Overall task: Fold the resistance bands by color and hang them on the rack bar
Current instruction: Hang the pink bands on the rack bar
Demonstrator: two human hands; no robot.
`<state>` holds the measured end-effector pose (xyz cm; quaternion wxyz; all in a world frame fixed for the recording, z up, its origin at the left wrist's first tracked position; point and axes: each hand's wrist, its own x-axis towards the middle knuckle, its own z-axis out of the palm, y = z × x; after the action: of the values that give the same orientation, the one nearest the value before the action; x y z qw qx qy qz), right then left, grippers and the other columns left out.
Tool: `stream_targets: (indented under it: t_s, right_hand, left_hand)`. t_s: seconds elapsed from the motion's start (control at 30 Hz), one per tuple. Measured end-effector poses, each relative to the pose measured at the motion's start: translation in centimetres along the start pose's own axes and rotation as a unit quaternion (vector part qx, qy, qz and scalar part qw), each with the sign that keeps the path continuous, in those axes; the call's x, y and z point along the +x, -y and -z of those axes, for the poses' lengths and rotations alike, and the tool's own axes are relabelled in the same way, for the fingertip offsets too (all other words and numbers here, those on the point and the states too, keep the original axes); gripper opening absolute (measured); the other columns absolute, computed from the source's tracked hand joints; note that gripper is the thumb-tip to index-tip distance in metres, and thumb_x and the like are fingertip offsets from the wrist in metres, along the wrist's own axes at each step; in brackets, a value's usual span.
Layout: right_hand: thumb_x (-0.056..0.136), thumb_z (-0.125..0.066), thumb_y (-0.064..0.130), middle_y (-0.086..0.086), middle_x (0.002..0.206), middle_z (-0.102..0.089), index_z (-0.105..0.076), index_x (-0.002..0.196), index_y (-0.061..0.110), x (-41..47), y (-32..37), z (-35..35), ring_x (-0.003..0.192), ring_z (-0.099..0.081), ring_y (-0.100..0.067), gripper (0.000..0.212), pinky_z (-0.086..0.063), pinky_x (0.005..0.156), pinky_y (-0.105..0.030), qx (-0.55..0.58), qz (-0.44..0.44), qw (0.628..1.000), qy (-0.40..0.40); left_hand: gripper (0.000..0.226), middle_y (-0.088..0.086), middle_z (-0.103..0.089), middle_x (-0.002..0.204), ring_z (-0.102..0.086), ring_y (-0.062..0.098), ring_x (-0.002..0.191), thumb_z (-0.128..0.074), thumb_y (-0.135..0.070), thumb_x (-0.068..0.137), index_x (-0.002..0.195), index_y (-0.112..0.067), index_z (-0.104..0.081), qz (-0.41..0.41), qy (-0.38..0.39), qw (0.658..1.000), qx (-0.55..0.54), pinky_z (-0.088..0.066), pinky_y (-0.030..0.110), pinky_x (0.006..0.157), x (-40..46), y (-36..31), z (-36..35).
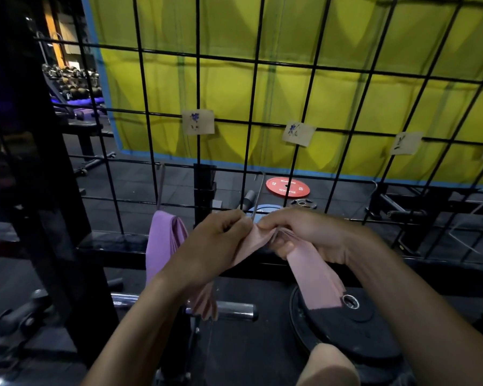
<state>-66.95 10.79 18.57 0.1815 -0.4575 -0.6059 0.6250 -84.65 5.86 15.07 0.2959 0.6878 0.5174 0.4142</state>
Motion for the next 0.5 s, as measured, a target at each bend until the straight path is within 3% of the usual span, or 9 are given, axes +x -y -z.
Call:
stream_targets:
  t_s: [0.03, 0.1, 0.2, 0.27, 0.37, 0.5]
  right_hand:
    - [0.099, -0.054, 0.022, -0.002, 0.065, -0.056, -0.068, 0.075, 0.011, -0.3, -0.2, -0.2, 0.053, -0.048, -0.008, 0.029, -0.034, 0.048, -0.016, -0.02, 0.025, 0.999, -0.011]
    - [0.101, -0.053, 0.033, -0.006, 0.08, -0.068, -0.075, 0.084, 0.014, -0.9, -1.3, -0.6, 0.071, -0.06, -0.014, 0.033, -0.047, 0.067, -0.024, -0.033, 0.081, 0.995, -0.044]
    - [0.1, -0.048, 0.048, -0.004, 0.104, -0.075, -0.076, 0.107, 0.024, -1.7, -3.5, -1.2, 0.096, -0.068, -0.016, 0.037, -0.048, 0.096, -0.039, -0.005, 0.142, 0.984, -0.11]
    - [0.101, -0.049, 0.046, 0.004, 0.11, -0.074, -0.073, 0.111, 0.035, -1.9, -4.7, -1.8, 0.107, -0.068, -0.013, 0.029, -0.044, 0.107, -0.044, 0.002, 0.179, 0.97, -0.165]
    - [0.094, -0.054, 0.042, 0.014, 0.12, -0.07, -0.065, 0.123, 0.043, -2.7, -6.3, -2.7, 0.116, -0.063, -0.005, 0.032, -0.044, 0.107, -0.04, -0.013, 0.258, 0.946, -0.194]
    - [0.097, -0.059, 0.014, 0.002, 0.111, -0.073, -0.06, 0.129, 0.034, -3.4, -6.9, -4.1, 0.106, -0.069, -0.024, 0.038, -0.054, 0.092, -0.04, -0.072, 0.336, 0.913, -0.218]
  left_hand:
    - [0.038, -0.007, -0.047, 0.065, -0.041, 0.007, 0.058, -0.044, -0.033, 0.104, 0.075, -0.011, -0.055, 0.009, -0.003, 1.0, -0.018, -0.033, 0.029, 0.063, -0.2, 0.0, -0.2]
    - [0.042, 0.005, -0.055, 0.072, -0.047, 0.012, 0.065, -0.043, -0.036, 0.105, 0.086, -0.003, -0.061, 0.033, -0.006, 0.998, -0.061, -0.037, 0.031, 0.068, -0.7, 0.1, -0.5]
    - [0.041, 0.011, -0.062, 0.08, -0.054, 0.02, 0.073, -0.044, -0.035, 0.106, 0.095, -0.001, -0.065, 0.063, -0.005, 0.987, -0.15, -0.042, 0.036, 0.074, -1.1, 0.1, -1.1]
    - [0.043, 0.011, -0.063, 0.081, -0.056, 0.023, 0.071, -0.042, -0.036, 0.106, 0.101, 0.0, -0.065, 0.077, -0.002, 0.983, -0.164, -0.044, 0.035, 0.074, -1.2, 0.0, -1.4]
    - [0.044, 0.022, -0.07, 0.098, -0.063, 0.035, 0.079, -0.04, -0.036, 0.107, 0.109, -0.001, -0.067, 0.081, 0.006, 0.976, -0.2, -0.049, 0.036, 0.078, -1.2, 0.2, -1.7]
    - [0.041, 0.025, -0.068, 0.099, -0.06, 0.021, 0.079, -0.042, -0.032, 0.106, 0.11, 0.0, -0.067, 0.089, 0.004, 0.969, -0.231, -0.046, 0.034, 0.077, -1.2, 0.4, -2.0]
